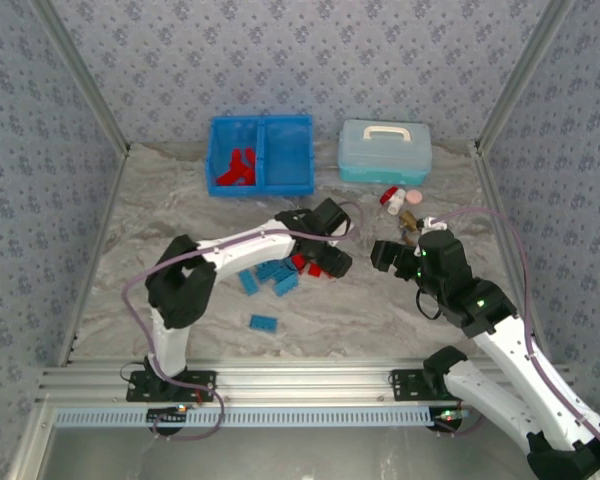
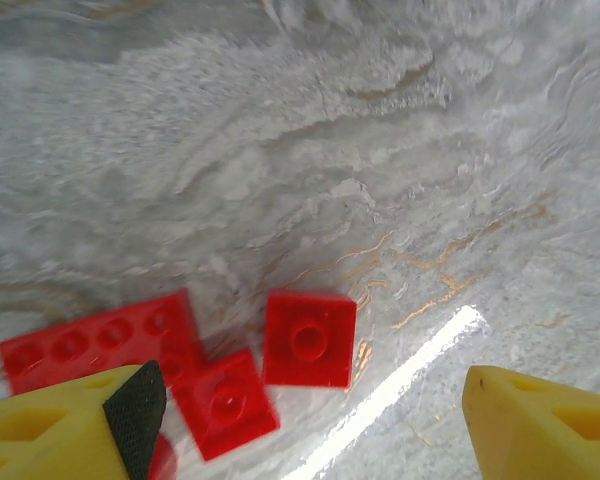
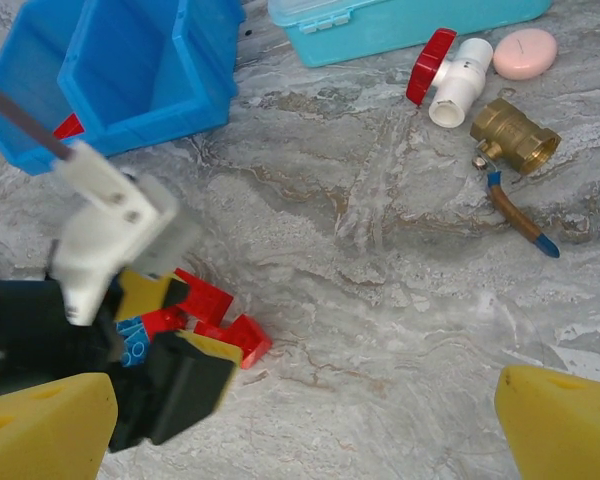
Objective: Sort the legos into containers by color
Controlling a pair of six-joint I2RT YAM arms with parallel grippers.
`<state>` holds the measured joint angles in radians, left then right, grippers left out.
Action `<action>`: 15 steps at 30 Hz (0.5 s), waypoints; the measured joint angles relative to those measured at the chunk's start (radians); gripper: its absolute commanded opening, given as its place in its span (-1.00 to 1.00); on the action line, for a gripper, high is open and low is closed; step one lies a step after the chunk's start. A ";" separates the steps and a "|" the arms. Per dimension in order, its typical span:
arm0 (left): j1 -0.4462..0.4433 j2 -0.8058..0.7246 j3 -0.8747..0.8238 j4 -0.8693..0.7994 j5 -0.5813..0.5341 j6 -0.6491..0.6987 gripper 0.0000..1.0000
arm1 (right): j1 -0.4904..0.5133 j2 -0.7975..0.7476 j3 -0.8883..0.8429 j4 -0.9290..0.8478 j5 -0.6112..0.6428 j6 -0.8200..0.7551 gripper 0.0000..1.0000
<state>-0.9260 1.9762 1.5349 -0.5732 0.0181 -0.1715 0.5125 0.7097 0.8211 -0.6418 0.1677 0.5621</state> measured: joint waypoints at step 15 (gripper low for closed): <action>-0.040 0.173 0.087 -0.039 -0.012 0.111 0.03 | -0.008 -0.011 -0.009 -0.007 0.000 0.000 1.00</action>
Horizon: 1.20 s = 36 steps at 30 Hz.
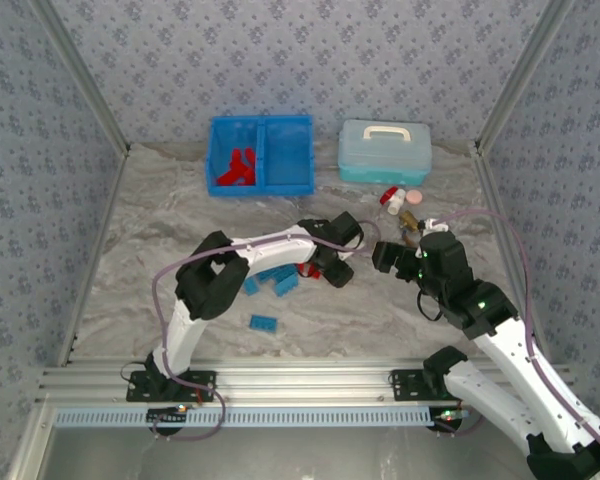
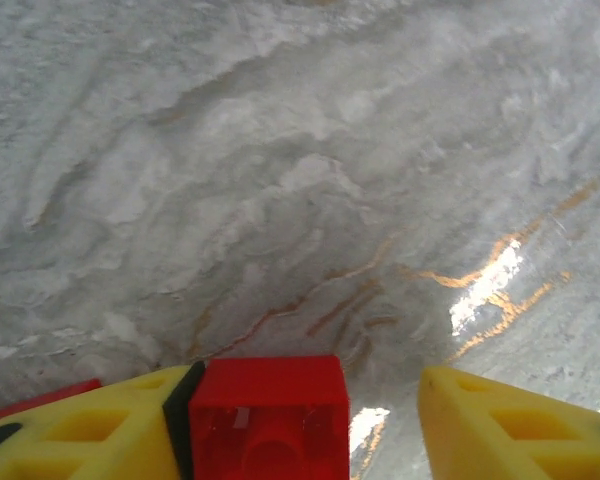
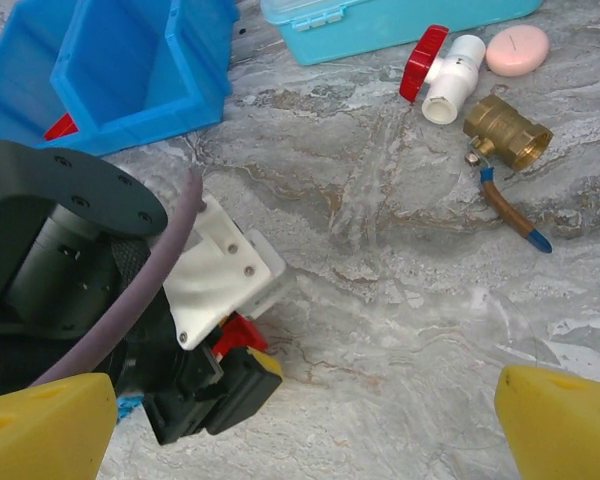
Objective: Sort the legos into containers by color
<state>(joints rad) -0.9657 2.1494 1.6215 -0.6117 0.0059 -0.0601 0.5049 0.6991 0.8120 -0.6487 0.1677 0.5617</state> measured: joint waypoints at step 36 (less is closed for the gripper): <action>0.576 -0.032 0.645 -0.161 -0.262 -0.121 -0.44 | -0.013 0.047 -0.003 0.024 0.000 0.000 1.00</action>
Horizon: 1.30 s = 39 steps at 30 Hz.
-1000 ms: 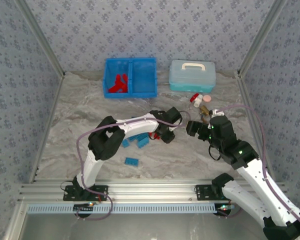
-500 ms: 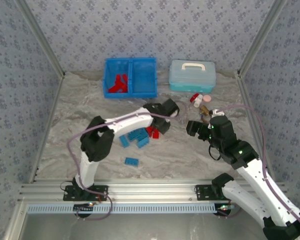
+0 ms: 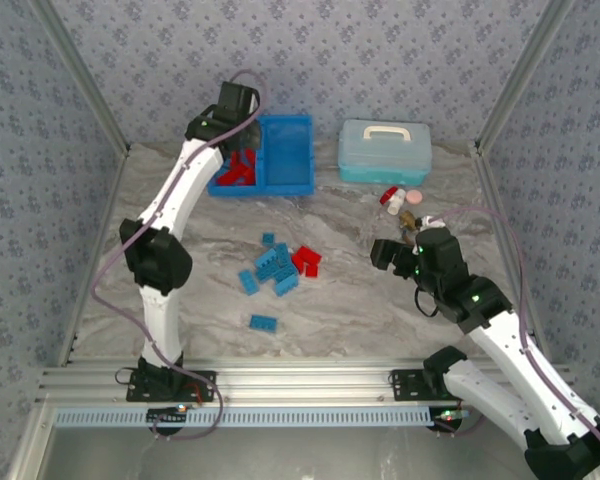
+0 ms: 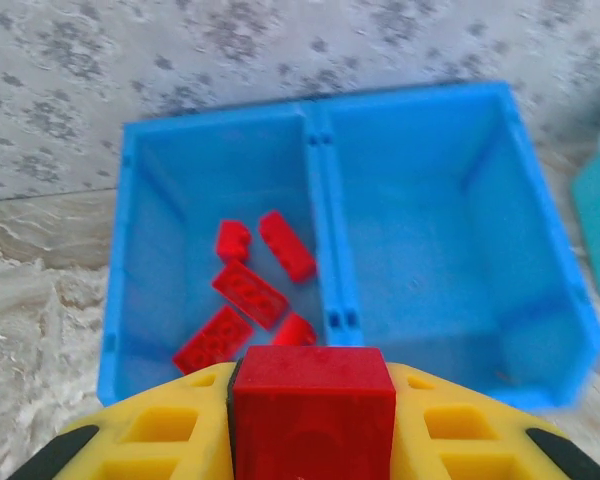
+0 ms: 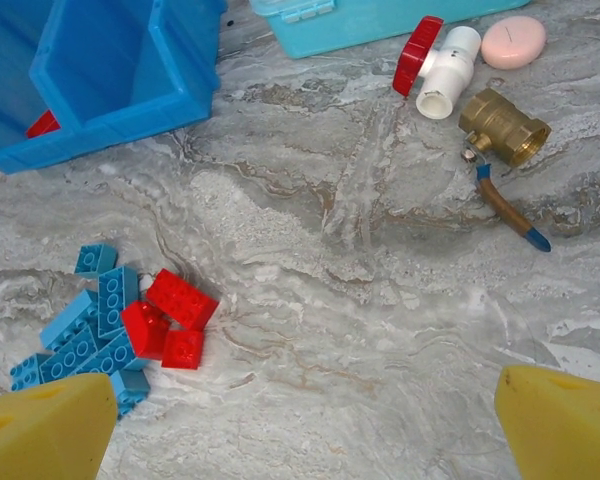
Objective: Sort the legos into containers by color
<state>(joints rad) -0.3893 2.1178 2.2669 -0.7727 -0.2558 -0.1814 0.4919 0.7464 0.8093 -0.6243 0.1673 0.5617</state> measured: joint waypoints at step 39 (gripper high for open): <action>0.026 -0.197 -0.289 0.092 0.073 -0.235 0.21 | -0.018 -0.031 -0.005 -0.003 -0.027 0.000 1.00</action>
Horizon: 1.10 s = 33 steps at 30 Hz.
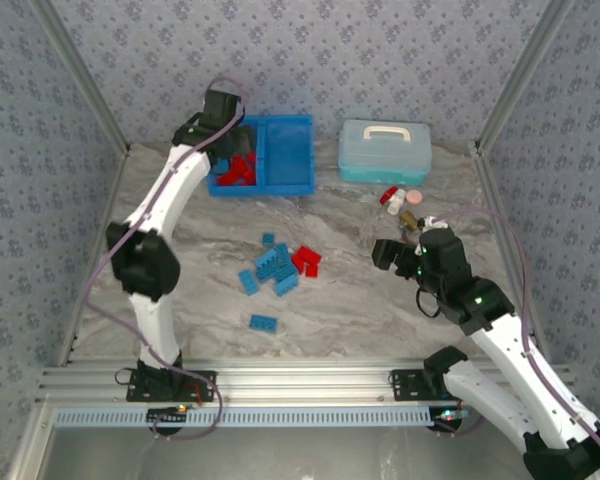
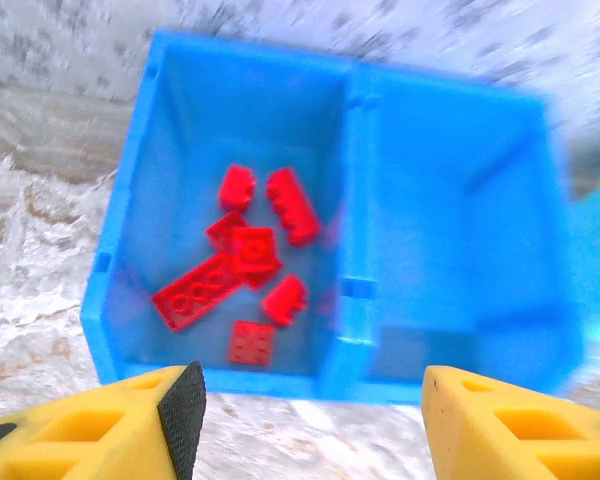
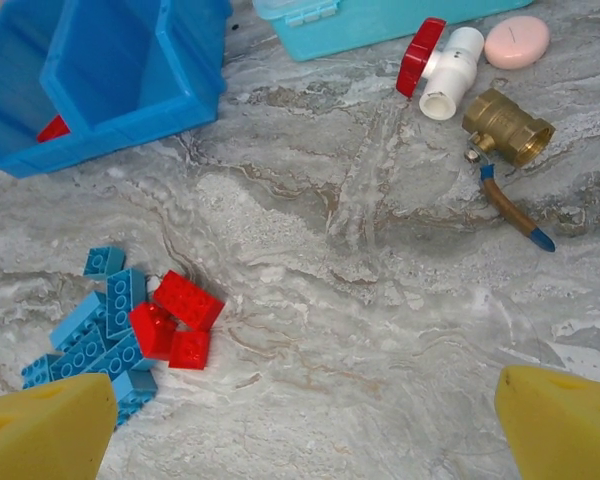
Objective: Sort the legos into containers by color
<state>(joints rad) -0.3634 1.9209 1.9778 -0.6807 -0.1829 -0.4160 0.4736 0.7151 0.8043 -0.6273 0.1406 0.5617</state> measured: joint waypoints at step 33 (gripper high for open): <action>-0.529 0.008 -0.608 0.079 -0.084 -0.644 -0.23 | 0.000 -0.060 -0.039 -0.040 -0.010 0.029 1.00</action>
<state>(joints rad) -0.8925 1.9289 1.3693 -0.6018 -0.2668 -1.0603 0.4736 0.6548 0.7650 -0.6674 0.1307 0.5911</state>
